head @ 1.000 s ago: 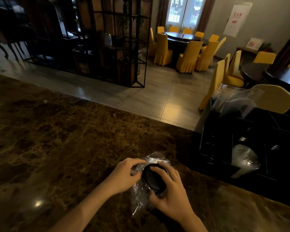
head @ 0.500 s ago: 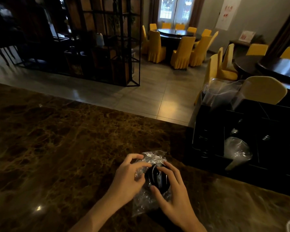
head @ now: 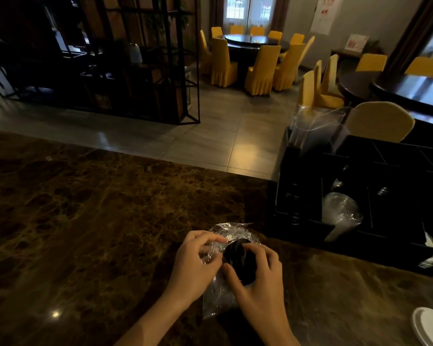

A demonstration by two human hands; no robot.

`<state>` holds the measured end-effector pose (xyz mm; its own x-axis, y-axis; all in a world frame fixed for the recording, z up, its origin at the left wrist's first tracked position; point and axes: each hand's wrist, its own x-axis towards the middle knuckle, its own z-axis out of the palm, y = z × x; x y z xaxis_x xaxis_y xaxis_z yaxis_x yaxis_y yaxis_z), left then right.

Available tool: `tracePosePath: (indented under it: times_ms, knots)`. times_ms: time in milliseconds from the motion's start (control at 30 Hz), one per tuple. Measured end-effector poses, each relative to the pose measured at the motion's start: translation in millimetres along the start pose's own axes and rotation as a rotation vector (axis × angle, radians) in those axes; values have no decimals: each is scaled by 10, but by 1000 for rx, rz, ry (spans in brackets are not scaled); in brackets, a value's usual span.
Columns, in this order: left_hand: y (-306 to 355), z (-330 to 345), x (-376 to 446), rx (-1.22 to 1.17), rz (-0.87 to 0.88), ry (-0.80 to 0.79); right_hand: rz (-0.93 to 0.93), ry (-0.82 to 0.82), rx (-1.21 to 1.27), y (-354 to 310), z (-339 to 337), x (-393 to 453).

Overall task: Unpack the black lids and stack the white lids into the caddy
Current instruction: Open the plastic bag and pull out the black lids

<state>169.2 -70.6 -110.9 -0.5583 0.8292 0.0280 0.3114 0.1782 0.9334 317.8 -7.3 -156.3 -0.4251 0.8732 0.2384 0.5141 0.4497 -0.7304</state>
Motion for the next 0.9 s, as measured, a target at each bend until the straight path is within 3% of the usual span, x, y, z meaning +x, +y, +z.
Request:
tracePosePath:
  times_ms: [567, 900]
  knots:
    - [50, 123, -30, 57, 73, 80, 112, -49, 130, -70, -246, -21]
    - [96, 160, -106, 31, 199, -128, 221, -97, 53, -119, -443, 43]
